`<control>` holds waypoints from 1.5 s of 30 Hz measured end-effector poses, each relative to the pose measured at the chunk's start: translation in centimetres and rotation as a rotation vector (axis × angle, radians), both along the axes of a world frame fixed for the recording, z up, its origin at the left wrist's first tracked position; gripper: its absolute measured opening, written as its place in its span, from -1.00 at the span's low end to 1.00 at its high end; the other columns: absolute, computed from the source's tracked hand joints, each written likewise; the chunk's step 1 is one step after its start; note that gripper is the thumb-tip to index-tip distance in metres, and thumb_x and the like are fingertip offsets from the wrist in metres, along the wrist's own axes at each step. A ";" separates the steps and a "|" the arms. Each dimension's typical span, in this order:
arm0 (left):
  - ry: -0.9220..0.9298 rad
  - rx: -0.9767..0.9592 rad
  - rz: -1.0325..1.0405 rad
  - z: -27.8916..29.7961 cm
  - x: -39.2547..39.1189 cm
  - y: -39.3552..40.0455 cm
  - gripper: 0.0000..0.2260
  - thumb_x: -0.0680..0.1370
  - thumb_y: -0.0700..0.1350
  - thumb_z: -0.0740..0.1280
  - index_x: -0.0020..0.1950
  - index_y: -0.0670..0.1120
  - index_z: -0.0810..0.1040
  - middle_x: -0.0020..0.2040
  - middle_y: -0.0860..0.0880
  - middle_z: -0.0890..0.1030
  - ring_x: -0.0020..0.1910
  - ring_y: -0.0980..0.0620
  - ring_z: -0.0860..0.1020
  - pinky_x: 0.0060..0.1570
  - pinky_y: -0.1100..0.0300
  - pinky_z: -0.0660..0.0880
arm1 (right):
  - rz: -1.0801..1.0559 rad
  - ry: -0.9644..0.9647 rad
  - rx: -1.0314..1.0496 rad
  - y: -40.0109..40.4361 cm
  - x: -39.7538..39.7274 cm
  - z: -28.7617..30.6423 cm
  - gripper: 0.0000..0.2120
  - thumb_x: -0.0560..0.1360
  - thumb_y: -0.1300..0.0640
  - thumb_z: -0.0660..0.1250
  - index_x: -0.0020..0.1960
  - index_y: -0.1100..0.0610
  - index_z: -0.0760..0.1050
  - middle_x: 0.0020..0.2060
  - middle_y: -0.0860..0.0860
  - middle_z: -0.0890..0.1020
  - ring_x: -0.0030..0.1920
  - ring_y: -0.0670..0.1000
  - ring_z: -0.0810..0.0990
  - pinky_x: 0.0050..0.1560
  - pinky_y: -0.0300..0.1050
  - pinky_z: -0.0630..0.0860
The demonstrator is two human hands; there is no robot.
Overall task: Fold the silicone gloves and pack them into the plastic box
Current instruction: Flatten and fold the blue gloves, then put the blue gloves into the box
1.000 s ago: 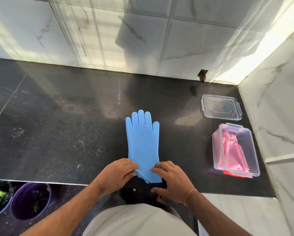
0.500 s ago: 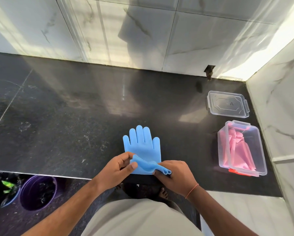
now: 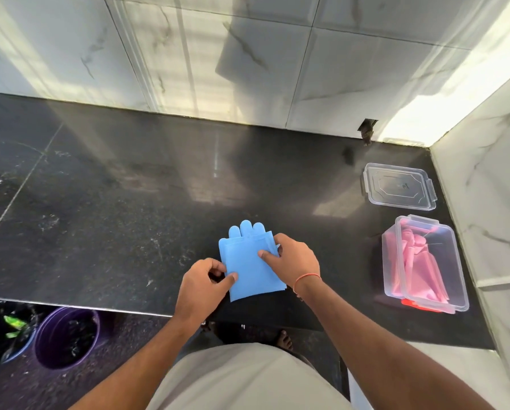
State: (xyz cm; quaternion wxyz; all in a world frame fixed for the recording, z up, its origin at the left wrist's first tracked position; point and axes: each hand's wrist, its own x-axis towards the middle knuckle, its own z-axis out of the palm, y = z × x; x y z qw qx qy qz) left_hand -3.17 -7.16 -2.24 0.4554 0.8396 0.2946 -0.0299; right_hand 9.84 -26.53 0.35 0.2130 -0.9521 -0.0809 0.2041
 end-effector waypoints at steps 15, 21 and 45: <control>0.138 -0.548 0.023 2.2 3.0 -1.6 -0.79 0.59 -0.25 0.50 0.20 -0.06 0.70 0.07 0.00 0.80 0.12 -0.05 0.77 0.15 -0.03 0.71 | -0.590 0.520 0.630 -0.6 -3.3 -0.5 -0.51 0.44 0.17 0.65 0.31 0.19 0.58 0.13 0.10 0.74 0.11 0.15 0.75 0.23 0.22 0.68; -0.083 -0.766 -0.042 2.1 2.6 -1.7 -0.64 0.60 -0.18 0.56 0.35 0.03 0.60 0.24 -0.04 0.76 0.22 -0.09 0.74 0.16 0.00 0.70 | -0.508 0.572 0.815 -2.0 -3.8 0.7 -0.79 0.53 0.18 0.57 0.15 0.12 0.71 0.01 0.05 0.81 0.08 0.13 0.79 0.16 0.19 0.72; -0.104 -0.886 -0.396 7.5 17.0 -27.5 -0.63 0.55 -0.11 0.62 0.31 -0.11 0.66 0.17 -0.05 0.80 0.15 -0.09 0.78 0.05 -0.13 0.75 | -0.755 -0.159 0.649 -29.7 1.5 7.5 -0.74 0.49 0.08 0.61 0.11 0.14 0.68 0.00 0.18 0.77 0.04 0.31 0.72 0.10 0.25 0.69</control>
